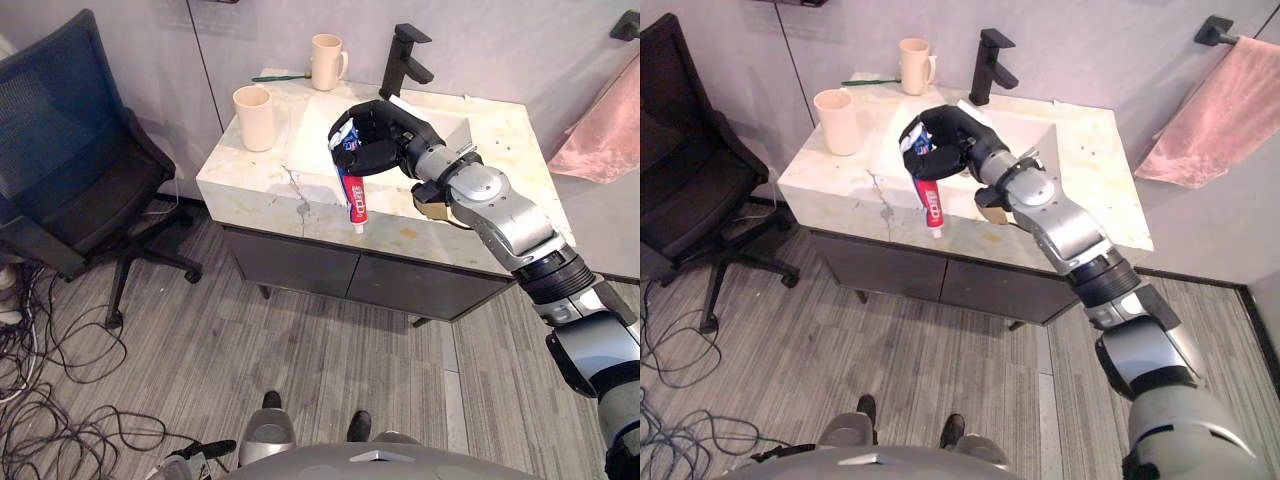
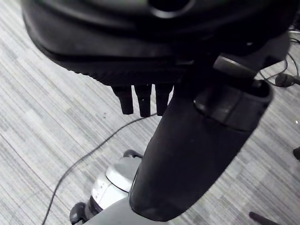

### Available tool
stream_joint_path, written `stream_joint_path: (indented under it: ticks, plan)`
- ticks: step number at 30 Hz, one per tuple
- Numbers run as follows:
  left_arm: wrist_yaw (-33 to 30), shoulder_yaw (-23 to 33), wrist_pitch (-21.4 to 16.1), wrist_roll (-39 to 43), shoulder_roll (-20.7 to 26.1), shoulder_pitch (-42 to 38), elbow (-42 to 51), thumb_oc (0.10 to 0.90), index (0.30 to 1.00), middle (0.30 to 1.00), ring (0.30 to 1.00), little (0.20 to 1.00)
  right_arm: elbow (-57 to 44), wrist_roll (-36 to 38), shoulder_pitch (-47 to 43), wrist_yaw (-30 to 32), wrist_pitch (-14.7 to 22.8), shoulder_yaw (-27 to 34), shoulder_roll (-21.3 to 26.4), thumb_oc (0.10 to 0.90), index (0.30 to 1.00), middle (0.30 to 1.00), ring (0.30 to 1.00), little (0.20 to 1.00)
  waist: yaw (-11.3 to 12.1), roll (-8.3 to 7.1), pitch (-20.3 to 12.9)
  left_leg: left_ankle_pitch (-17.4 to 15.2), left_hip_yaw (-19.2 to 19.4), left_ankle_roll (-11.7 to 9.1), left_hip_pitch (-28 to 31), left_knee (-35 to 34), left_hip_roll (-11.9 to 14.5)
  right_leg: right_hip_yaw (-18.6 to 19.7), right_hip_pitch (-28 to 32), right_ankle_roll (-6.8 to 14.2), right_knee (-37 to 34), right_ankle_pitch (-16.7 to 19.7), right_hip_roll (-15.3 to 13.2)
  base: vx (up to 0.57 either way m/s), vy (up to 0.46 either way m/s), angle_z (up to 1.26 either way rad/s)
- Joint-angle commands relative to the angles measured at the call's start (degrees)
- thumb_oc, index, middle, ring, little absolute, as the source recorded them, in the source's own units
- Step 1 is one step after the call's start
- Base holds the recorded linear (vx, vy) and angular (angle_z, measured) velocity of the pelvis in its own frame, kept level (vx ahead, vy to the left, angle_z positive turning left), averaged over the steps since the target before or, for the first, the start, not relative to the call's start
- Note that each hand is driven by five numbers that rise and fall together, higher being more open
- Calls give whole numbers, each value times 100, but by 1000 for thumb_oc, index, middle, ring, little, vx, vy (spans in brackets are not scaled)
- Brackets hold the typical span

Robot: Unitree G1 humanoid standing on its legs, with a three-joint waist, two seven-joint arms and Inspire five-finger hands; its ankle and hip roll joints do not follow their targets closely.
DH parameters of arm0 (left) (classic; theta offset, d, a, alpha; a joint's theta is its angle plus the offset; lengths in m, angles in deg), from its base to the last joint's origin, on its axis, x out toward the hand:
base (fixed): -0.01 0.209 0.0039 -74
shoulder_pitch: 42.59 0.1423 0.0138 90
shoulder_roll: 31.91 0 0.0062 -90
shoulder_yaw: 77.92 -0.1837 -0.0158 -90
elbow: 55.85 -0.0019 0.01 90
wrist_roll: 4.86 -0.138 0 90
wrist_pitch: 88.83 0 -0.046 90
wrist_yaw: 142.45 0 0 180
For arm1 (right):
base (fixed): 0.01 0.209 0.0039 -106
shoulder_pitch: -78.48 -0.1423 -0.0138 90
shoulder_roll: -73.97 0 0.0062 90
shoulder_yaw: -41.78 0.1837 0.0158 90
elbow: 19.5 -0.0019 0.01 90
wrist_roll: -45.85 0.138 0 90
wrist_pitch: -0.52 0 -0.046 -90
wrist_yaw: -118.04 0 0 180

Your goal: Organize the bathroom.

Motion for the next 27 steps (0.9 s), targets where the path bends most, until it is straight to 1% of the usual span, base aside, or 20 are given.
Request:
stream_joint_path:
  ticks: [1,2,3,4,5,6,7,8,9,10,11,12,13,14,15,16,17,19,23,27]
  plan:
    - [-13,-479,-45,-376,615,190,-45,800,900,900,900,900,-13,-126,-1003,108,1108,402,-387,400,300,300,300,300,-101,-221,-282,-457,1082,279,-333,1304,-253,108,61,15,529,-902,-118,152,96,101]
    - [3,-507,-60,-611,636,270,-123,800,900,900,900,900,160,-167,-987,112,1295,395,-478,400,300,300,300,300,-88,-96,-312,-526,1426,330,-218,840,-375,-82,136,109,730,-1107,-125,152,96,101]
    - [3,-507,-60,-611,636,270,-123,800,900,900,900,900,160,-167,-987,112,1295,395,-478,400,300,300,300,300,-88,-96,-312,-526,1426,330,-218,840,-375,-82,136,109,730,-1107,-125,174,115,71]
    - [-29,-555,-18,-680,640,269,-109,800,900,900,900,900,129,-221,-981,141,1261,400,-552,400,300,300,300,300,-62,-89,-321,-543,1367,384,-221,775,-483,-93,133,147,819,-1138,-163,70,74,18]
    - [-90,-660,95,-653,683,218,-13,800,900,900,900,900,34,-394,-997,267,1187,365,-706,400,300,300,300,300,-5,-53,-347,-612,1211,585,-224,689,-673,-176,-45,255,1245,-1244,-383,79,117,22]
    - [-108,-726,100,-611,714,194,55,800,900,900,900,900,22,-376,-1009,293,1219,366,-746,400,300,300,300,300,11,23,-334,-579,1127,674,-139,544,-714,-200,-276,292,1864,-1455,-497,73,162,7]
    - [-141,-763,111,-598,740,155,75,800,900,900,900,900,-77,-397,-1011,326,1170,391,-787,400,300,300,300,300,-25,137,-287,-553,1081,760,-13,387,-715,-148,-608,344,2888,-1582,-642,29,147,9]
    - [-197,-774,140,-608,784,78,38,800,900,900,900,900,-264,-352,-999,365,1098,432,-812,400,300,300,300,300,-152,265,-159,-473,1018,848,154,232,-747,139,-1258,430,3842,-1347,-710,41,84,19]
    - [-214,-795,138,-556,788,63,35,800,900,900,900,900,-303,-374,-1001,382,1072,427,-811,400,300,300,300,300,-187,268,-135,-481,966,839,183,227,-785,259,-1341,459,3670,-1251,-692,70,-56,35]
    - [-227,-848,122,-428,787,22,48,800,900,900,900,900,-377,-456,-987,440,1025,422,-794,400,300,300,300,300,-252,274,-88,-468,835,781,250,188,-866,396,-1361,460,2943,-1151,-636,86,-130,46]
    - [-213,-879,111,-455,789,-8,59,800,900,900,900,900,-417,-512,-972,491,1004,417,-790,400,300,300,300,300,-287,269,-56,-483,759,774,284,175,-917,431,-1323,497,2588,-989,-640,76,-212,46]
    - [-196,-972,38,-562,809,-107,70,800,900,900,900,900,-503,-641,-947,665,992,376,-763,400,300,300,300,300,-377,190,4,-608,597,820,295,175,-1095,726,-1417,726,1663,-308,-766,-16,-250,45]
    - [-167,-1075,-27,-452,863,-190,75,800,900,900,900,900,-518,-687,-966,766,1046,360,-713,400,300,300,300,300,-481,200,107,-708,453,836,284,178,-1129,1154,-1629,833,1276,-23,-736,-45,-327,38]
    - [-154,-1152,-9,-395,948,-277,114,800,900,900,900,900,-509,-712,-992,830,1091,370,-650,400,300,300,300,300,-584,233,227,-837,321,870,269,249,-1088,1572,-1904,868,1266,53,-657,-64,-306,62]
    - [-143,-1183,5,-416,999,-358,124,800,900,900,900,900,-485,-703,-1011,828,1133,417,-574,400,300,300,300,300,-636,229,264,-873,359,884,240,301,-1051,1679,-1954,854,1237,71,-630,-19,-220,94]
    - [-145,-1191,9,-418,1009,-381,122,800,900,900,900,900,-477,-688,-1015,817,1149,432,-551,400,300,300,300,300,-652,229,276,-880,375,884,238,316,-1040,1682,-1943,849,1221,72,-626,58,-264,135]
    - [-99,-1290,69,-375,1082,-423,80,800,900,900,900,900,-461,-662,-986,806,1118,494,-485,400,300,300,300,300,-697,159,270,-928,275,881,69,669,-1055,1782,-1851,766,1274,-37,-499,101,-243,115]
    - [-9,-1244,116,-486,1067,-433,33,800,900,900,900,900,-339,-671,-976,681,1133,574,-393,400,300,300,300,300,-725,132,260,-957,212,850,-23,872,-1053,1795,-1719,648,1380,-205,-358,144,-220,64]
    - [91,-1231,61,-595,1012,-469,-211,800,900,900,900,900,-181,-559,-860,494,1249,774,-220,400,300,300,300,300,-756,70,101,-940,85,825,19,831,-1069,1833,-1362,544,1136,-290,-221,138,-117,16]
    - [36,-1214,15,-633,997,-462,-394,800,900,900,900,900,-214,-558,-710,438,1327,905,-155,400,300,300,300,300,-805,35,-17,-940,60,815,108,734,-1053,1868,-1228,536,1009,-310,-191,106,-37,0]
